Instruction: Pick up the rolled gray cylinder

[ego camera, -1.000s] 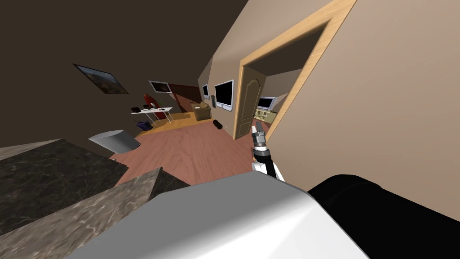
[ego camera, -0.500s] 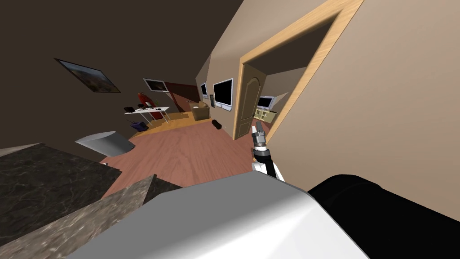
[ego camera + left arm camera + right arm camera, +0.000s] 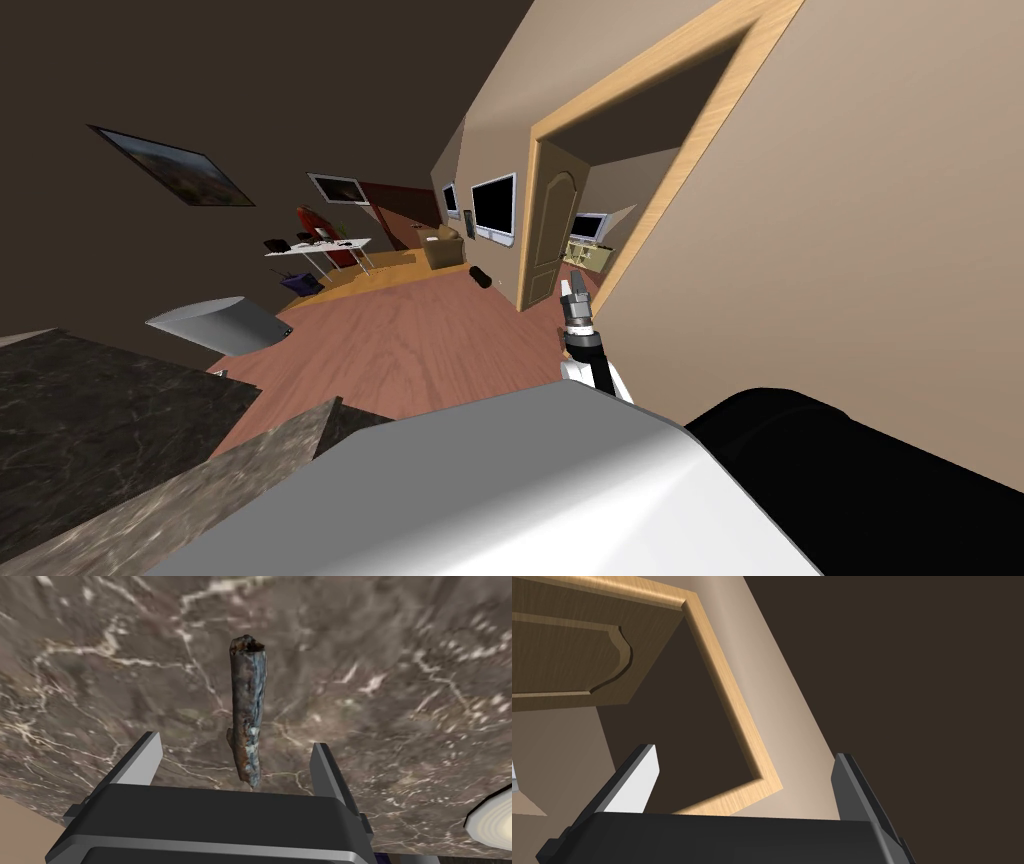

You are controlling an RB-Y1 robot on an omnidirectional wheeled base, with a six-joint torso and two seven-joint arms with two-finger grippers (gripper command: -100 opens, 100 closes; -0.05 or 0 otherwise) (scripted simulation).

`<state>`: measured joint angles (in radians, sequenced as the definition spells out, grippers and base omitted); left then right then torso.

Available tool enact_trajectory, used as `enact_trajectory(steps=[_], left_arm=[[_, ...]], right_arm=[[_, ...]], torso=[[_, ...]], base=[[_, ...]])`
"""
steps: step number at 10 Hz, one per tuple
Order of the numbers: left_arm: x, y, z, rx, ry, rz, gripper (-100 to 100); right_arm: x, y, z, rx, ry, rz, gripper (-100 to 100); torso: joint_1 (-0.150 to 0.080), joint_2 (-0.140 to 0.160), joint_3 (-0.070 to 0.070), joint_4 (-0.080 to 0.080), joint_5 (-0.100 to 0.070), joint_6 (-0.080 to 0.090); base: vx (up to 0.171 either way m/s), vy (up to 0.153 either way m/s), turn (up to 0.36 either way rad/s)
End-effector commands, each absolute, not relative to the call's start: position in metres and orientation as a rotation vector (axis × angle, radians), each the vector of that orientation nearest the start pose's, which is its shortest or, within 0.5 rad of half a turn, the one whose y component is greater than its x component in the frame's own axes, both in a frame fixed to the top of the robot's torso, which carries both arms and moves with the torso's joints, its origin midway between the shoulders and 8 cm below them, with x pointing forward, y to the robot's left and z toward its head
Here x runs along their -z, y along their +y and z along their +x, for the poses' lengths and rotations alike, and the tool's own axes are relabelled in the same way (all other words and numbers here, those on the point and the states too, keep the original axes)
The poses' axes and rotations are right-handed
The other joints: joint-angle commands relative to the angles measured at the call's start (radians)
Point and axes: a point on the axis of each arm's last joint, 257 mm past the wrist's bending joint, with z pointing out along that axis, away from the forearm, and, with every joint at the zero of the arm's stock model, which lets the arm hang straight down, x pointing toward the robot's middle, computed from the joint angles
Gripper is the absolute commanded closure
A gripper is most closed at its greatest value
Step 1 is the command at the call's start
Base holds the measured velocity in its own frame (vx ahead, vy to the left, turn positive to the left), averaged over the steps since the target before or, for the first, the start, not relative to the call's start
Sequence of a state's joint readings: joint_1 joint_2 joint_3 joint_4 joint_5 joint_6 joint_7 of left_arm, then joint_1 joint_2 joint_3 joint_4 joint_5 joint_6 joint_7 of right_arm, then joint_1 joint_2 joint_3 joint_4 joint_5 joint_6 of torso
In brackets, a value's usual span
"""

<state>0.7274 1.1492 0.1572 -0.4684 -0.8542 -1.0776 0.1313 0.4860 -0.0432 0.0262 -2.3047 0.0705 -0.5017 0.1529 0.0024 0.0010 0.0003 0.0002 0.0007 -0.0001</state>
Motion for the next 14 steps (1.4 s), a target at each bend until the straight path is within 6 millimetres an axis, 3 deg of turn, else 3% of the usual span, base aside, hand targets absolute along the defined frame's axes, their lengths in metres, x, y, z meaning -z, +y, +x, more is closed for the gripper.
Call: enact_trajectory(steps=[1, 3, 4, 8, 9, 10, 14], left_arm=[[0.356, 0.711, -0.075, -0.033, 2.808, -0.477, -100], [0.356, 0.712, -0.074, -0.033, 2.809, -0.473, -100], [0.356, 0.712, -0.074, -0.034, 2.809, -0.474, 100], [0.356, 0.712, -0.074, -0.035, 2.808, -0.476, 100], [0.356, 0.712, -0.074, -0.035, 2.808, -0.476, 0], [0.341, 0.718, -0.069, -0.032, 2.809, -0.462, 100], [0.333, 0.721, -0.065, -0.030, 2.810, -0.451, 100]], right_arm=[[-0.039, -0.254, 0.342, -1.156, 0.691, 0.494, 0], [-0.039, -0.254, 0.342, -1.156, 0.691, 0.494, 0], [-0.039, -0.254, 0.342, -1.156, 0.691, 0.494, 0], [-0.039, -0.254, 0.342, -1.156, 0.691, 0.494, 0], [-0.039, -0.254, 0.342, -1.156, 0.691, 0.494, 0], [-0.039, -0.254, 0.342, -1.156, 0.691, 0.494, 0], [-0.039, -0.254, 0.342, -1.156, 0.691, 0.494, 0]], torso=[[0.000, 0.000, 0.000, 0.000, 0.000, 0.000], [-0.003, 0.002, 0.001, 0.000, 0.000, -0.001], [-0.003, 0.002, 0.001, 0.000, 0.000, -0.001], [-0.003, 0.002, 0.001, 0.000, 0.000, 0.000], [-0.003, 0.002, 0.001, 0.000, 0.000, 0.000], [-0.003, 0.002, 0.001, 0.000, 0.000, 0.000], [-0.005, 0.003, 0.002, 0.001, -0.001, -0.001]], base=[[0.013, 0.005, 0.031], [0.000, 0.000, 0.000], [0.000, 0.000, 0.000], [0.000, 0.000, 0.000], [0.000, 0.000, 0.000], [-0.010, -0.013, 0.047], [-0.014, -0.017, 0.022]])
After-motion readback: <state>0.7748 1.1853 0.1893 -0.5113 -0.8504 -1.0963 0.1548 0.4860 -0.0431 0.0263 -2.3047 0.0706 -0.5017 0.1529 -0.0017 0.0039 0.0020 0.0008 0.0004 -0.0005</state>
